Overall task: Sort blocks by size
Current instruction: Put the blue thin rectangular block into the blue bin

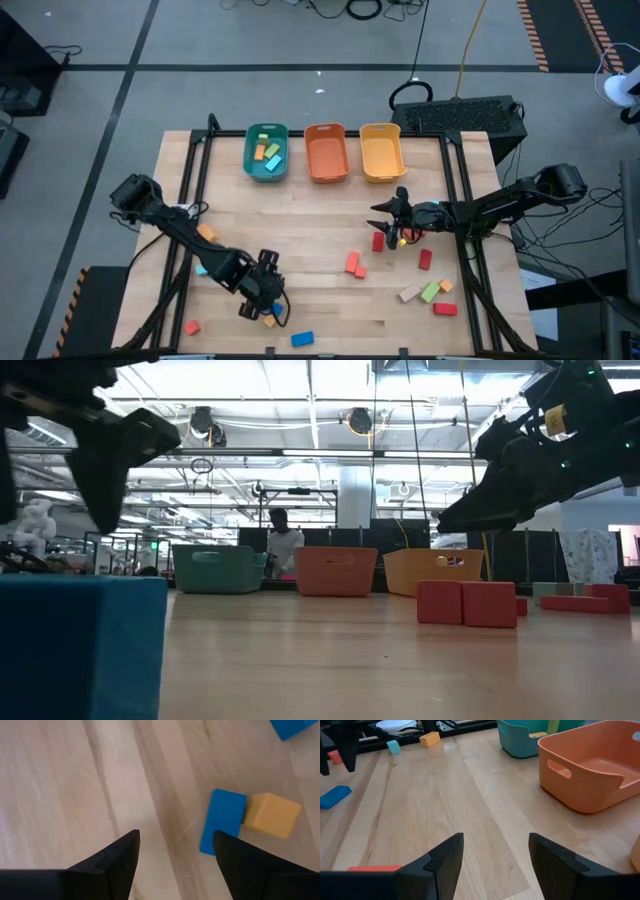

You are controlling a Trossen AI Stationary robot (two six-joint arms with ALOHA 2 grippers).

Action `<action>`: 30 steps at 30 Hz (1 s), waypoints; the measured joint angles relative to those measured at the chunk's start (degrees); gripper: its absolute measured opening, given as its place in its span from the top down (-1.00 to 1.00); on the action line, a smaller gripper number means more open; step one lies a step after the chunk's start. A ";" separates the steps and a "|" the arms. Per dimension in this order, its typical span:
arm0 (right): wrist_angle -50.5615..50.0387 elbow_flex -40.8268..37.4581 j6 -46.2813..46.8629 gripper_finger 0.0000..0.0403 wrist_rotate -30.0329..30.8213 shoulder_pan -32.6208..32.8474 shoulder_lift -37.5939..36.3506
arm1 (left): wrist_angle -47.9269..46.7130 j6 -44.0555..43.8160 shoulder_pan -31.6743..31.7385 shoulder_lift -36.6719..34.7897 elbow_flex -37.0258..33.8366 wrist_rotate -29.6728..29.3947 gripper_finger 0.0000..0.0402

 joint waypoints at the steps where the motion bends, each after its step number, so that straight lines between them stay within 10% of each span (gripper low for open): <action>1: -0.01 0.00 0.00 -0.04 0.00 0.00 0.00 | 0.11 -0.74 -0.27 0.08 0.00 0.19 -0.26; 30: -0.02 0.00 0.00 -0.04 0.17 -0.02 0.00 | 6.31 -0.67 -5.80 8.81 0.13 1.22 -0.26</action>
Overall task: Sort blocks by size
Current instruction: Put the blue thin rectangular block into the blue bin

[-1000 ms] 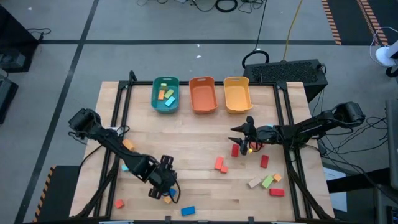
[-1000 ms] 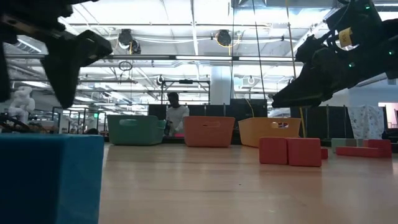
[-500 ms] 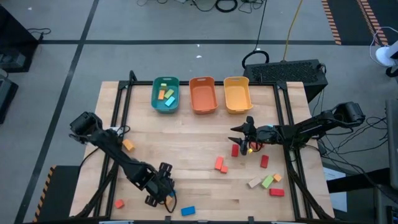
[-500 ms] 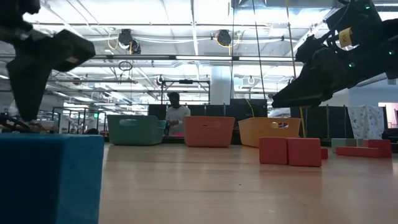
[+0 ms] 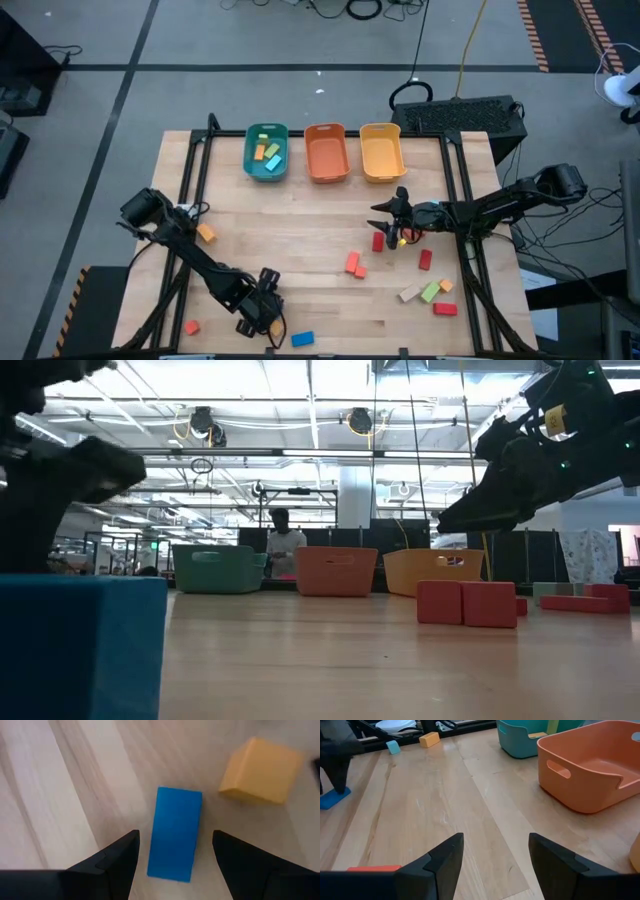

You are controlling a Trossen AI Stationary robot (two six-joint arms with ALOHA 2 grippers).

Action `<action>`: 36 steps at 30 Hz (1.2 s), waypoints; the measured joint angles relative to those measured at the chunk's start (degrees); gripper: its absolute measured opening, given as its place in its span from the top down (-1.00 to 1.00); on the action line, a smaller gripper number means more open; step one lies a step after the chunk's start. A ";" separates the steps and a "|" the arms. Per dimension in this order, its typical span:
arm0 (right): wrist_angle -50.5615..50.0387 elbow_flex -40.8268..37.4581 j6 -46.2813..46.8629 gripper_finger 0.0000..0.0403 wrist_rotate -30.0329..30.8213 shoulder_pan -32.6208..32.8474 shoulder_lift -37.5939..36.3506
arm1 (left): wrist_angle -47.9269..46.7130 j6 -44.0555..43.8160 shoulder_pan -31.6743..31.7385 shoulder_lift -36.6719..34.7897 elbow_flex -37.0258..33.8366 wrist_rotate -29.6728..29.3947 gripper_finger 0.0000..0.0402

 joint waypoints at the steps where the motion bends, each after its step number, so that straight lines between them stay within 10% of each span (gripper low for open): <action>1: -0.02 0.00 0.00 -0.04 0.00 0.00 0.00 | -1.34 -0.01 -0.15 0.18 -0.03 0.01 -0.26; 16: -0.07 0.00 0.83 -0.04 0.02 0.00 -0.01 | -0.33 -0.62 0.55 0.30 -0.17 -4.77 -0.22; 36: -0.07 0.00 0.90 -0.04 0.02 0.00 -0.01 | 0.73 -12.04 7.29 0.06 -0.01 -4.34 0.69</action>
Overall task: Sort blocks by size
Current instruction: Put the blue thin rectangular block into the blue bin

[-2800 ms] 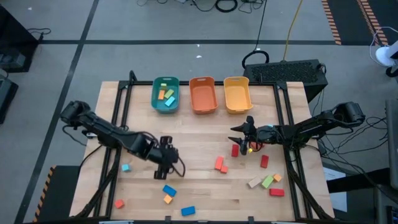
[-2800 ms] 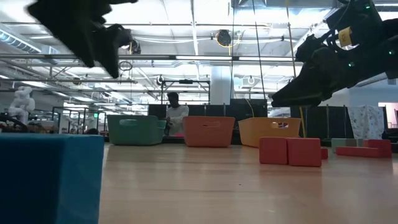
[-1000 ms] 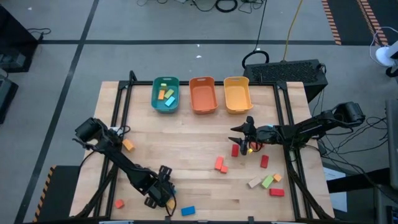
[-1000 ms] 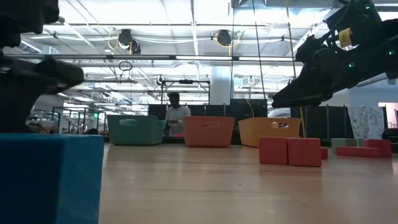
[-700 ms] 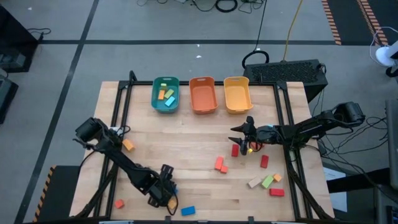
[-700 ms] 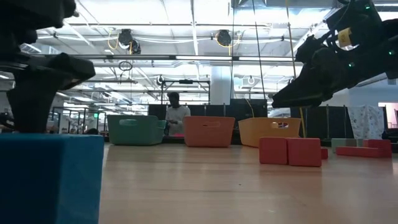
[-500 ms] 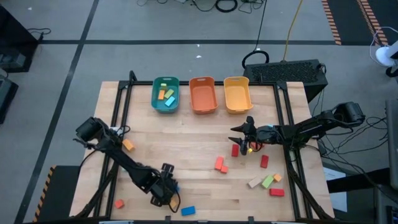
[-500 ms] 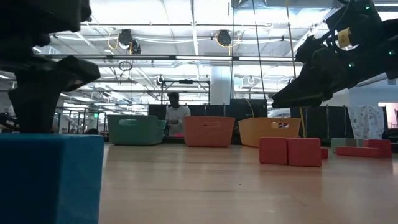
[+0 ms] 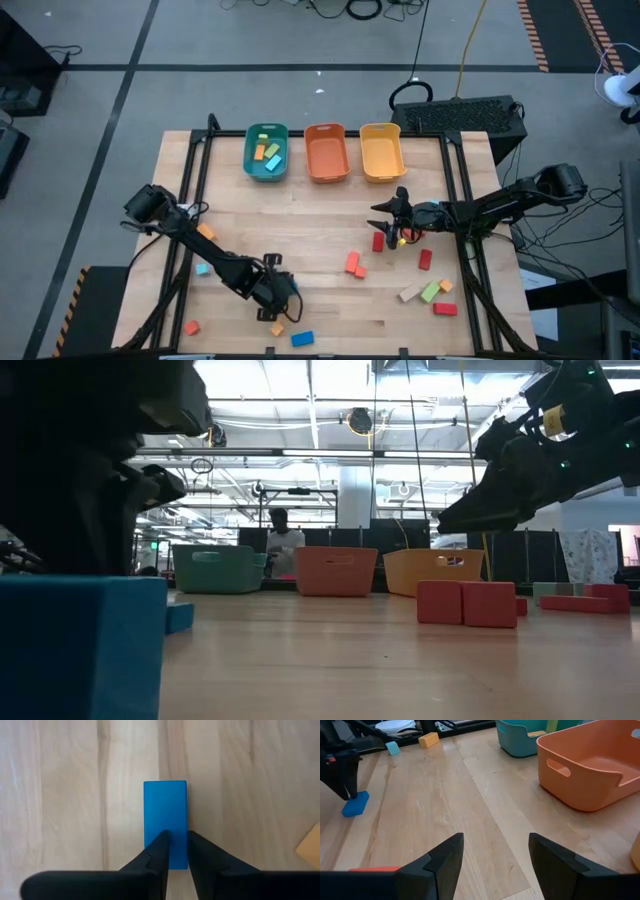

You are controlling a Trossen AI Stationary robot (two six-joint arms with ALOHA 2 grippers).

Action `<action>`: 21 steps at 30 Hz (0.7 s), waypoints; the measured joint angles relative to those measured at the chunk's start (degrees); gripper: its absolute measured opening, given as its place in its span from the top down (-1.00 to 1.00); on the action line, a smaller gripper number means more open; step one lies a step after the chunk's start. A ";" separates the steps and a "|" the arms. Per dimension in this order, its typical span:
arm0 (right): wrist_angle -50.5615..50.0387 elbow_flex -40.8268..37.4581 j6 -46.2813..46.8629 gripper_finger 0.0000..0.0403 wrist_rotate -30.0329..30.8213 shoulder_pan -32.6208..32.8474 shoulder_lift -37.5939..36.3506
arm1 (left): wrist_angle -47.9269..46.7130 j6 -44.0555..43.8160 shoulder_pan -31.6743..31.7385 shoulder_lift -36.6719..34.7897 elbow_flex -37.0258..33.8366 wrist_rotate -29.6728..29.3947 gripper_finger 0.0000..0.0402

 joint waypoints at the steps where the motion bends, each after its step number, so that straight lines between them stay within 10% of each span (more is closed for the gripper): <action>1: 0.02 0.00 0.00 -0.04 0.00 0.00 0.01 | -0.02 0.06 0.26 0.00 -0.01 0.02 0.69; 13: 0.01 0.00 0.00 -0.04 0.00 0.00 -0.01 | -1.11 0.32 1.61 -0.59 0.14 -1.38 0.66; 21: -0.01 0.00 -0.01 -0.04 0.00 0.00 0.01 | -1.10 0.31 1.96 -0.63 0.49 -3.38 0.20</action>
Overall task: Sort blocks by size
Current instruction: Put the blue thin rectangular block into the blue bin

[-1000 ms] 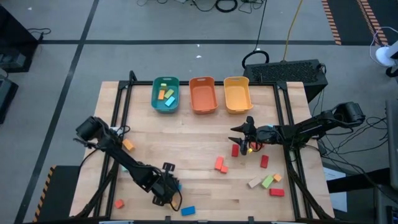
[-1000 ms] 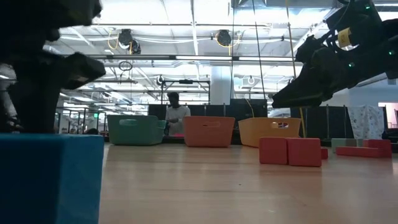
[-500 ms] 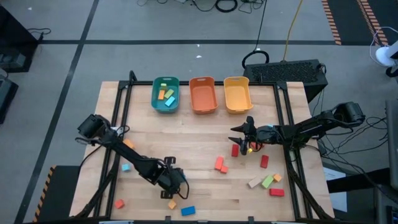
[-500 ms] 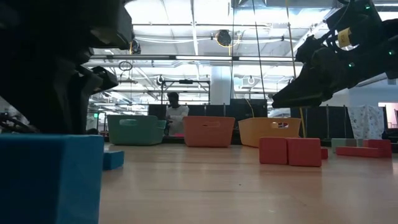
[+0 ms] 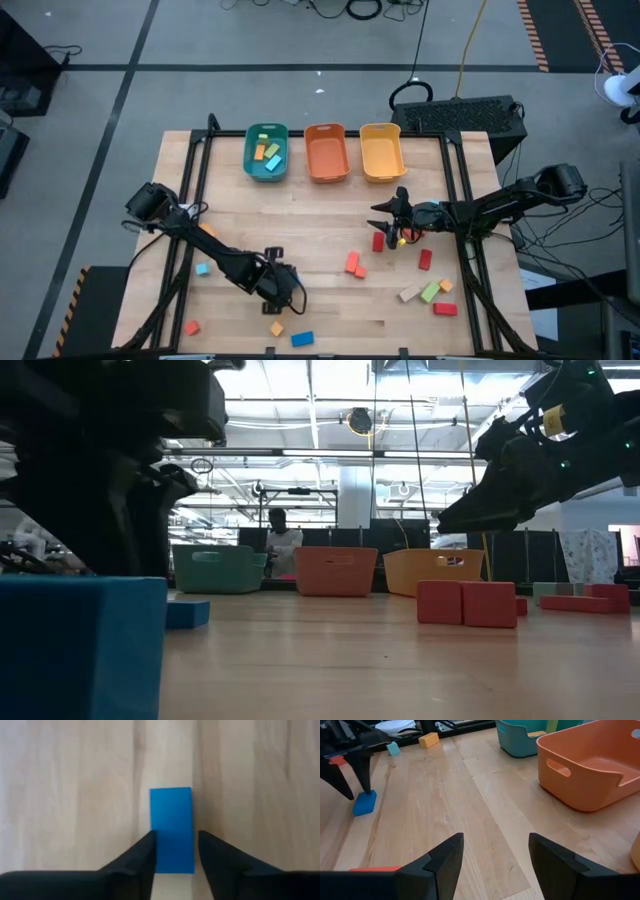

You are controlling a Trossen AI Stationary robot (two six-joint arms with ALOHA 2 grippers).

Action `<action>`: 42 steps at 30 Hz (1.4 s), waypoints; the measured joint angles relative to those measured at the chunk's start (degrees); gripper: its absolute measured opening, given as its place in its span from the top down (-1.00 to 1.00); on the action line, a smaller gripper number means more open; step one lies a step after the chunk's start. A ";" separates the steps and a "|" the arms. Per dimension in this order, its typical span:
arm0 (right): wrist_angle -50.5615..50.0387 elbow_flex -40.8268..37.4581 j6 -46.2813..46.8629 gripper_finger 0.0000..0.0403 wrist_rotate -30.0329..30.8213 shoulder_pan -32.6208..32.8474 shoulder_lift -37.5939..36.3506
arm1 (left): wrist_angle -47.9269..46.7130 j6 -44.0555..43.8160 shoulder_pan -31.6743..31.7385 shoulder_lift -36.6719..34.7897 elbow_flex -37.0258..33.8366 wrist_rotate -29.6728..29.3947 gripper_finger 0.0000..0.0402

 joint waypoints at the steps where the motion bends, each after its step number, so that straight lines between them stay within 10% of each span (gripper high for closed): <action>1: 0.00 0.00 0.01 -0.04 0.00 0.00 0.00 | 0.00 -0.04 0.00 0.00 0.00 -0.74 0.13; 14: -1.15 0.00 0.01 -0.04 -0.02 0.00 0.00 | 3.66 -0.46 0.34 3.91 0.22 2.26 -0.17; 24: -1.70 -0.02 0.65 -0.04 0.00 0.00 0.01 | 3.21 -0.44 2.04 4.03 0.35 3.30 0.33; 42: -2.48 -0.02 1.87 -0.04 0.22 0.00 -0.01 | -12.52 3.86 16.70 -7.68 -0.06 -3.76 0.34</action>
